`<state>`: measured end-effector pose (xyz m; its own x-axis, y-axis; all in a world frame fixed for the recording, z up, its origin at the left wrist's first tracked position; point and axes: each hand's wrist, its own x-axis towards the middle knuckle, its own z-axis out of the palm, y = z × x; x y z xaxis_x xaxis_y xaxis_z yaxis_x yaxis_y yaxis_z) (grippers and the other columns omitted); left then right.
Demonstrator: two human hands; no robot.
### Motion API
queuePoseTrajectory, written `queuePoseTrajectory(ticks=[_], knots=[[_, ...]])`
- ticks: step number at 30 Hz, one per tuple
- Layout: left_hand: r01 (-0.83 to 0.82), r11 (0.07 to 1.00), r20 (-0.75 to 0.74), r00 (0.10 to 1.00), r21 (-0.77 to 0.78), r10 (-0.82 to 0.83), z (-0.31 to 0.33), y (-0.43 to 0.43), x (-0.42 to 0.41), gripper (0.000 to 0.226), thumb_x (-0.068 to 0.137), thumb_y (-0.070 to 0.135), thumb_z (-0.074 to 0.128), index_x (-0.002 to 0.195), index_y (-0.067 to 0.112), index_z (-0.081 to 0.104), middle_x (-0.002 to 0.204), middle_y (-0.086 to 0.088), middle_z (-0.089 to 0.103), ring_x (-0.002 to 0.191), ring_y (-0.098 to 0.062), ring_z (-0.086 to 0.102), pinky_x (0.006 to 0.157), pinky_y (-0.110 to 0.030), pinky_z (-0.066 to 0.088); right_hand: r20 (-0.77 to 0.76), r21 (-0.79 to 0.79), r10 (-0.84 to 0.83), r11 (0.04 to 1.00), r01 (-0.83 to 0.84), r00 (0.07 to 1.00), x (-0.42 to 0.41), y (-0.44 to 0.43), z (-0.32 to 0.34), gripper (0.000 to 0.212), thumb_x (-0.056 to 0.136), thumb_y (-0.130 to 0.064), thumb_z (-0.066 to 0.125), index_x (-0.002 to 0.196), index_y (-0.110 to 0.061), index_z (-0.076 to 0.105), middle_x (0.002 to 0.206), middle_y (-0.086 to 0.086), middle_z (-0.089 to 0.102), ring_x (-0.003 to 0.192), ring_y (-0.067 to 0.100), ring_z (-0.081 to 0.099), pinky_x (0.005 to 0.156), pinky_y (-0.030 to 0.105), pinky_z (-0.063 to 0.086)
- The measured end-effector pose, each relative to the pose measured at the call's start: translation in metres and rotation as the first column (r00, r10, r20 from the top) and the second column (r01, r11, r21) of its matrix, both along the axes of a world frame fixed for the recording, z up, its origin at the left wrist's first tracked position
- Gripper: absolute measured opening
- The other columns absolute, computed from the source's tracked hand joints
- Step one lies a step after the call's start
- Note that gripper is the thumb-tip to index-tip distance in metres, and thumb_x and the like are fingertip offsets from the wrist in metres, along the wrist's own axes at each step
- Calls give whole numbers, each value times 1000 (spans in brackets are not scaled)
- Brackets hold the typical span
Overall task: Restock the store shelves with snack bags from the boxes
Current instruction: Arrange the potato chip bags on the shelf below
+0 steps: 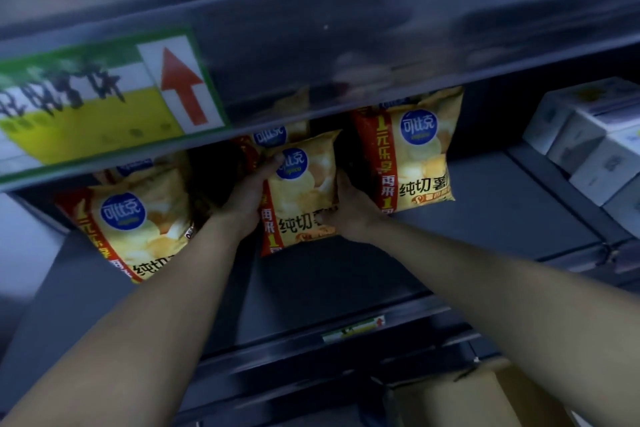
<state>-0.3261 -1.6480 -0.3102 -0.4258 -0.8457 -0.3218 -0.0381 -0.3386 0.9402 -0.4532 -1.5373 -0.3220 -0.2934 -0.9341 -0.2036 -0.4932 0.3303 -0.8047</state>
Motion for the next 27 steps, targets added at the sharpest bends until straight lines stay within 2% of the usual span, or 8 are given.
queuePoseTrajectory(ticks=[6,10,11,14,16,19,22,27], knots=[[58,997,29,998,-56,-57,4,4,5,83,65,56,74,136,23,46,123,-2,64,110,-18,62,97,-40,47,-69,5,-49,999,49,996,0,5,4,88,90,-22,61,152,-21,-1,147,9,41,131,27,44,102,32,39],[83,996,14,996,-10,-83,3,17,7,31,85,42,61,111,26,55,106,2,66,96,-12,63,79,-30,50,-89,19,-61,998,63,994,3,9,4,84,91,-23,60,152,-18,1,145,11,42,130,28,45,101,33,41],[95,995,24,995,-4,-95,2,21,9,37,84,40,65,116,24,54,108,1,66,98,-13,63,78,-30,50,-92,32,-60,998,63,994,4,10,4,84,91,-23,60,151,-18,1,145,12,42,130,29,45,101,34,41],[79,996,70,995,-48,-75,0,29,15,99,52,49,84,138,25,41,124,-1,63,112,-19,61,94,-41,50,-87,68,-51,996,57,995,6,13,1,84,90,-23,62,151,-16,5,143,13,44,129,29,47,102,35,42],[49,994,83,996,-98,-41,-4,29,21,114,41,52,88,140,27,37,126,0,62,113,-20,61,99,-45,48,-97,85,-46,995,55,994,6,16,0,83,89,-22,62,150,-14,7,142,13,46,128,28,48,101,33,42],[55,993,120,992,-104,-42,3,38,26,106,52,40,86,141,23,32,128,-3,59,114,-21,59,99,-44,47,-109,112,-31,993,43,994,7,22,1,79,89,-22,62,149,-12,11,139,13,49,126,28,49,99,32,43],[55,985,193,981,-165,-23,8,47,31,86,74,24,78,143,19,28,132,-4,55,112,-17,55,90,-31,45,-115,148,-33,988,50,993,10,28,6,75,90,-22,61,148,-9,14,139,14,49,125,29,50,98,33,44],[50,929,303,950,-366,68,31,65,46,76,85,23,68,147,18,25,137,2,45,120,-14,45,87,-21,35,-292,-35,-207,978,206,934,31,34,32,36,94,-9,46,130,-3,41,124,19,57,111,34,58,84,35,49]])
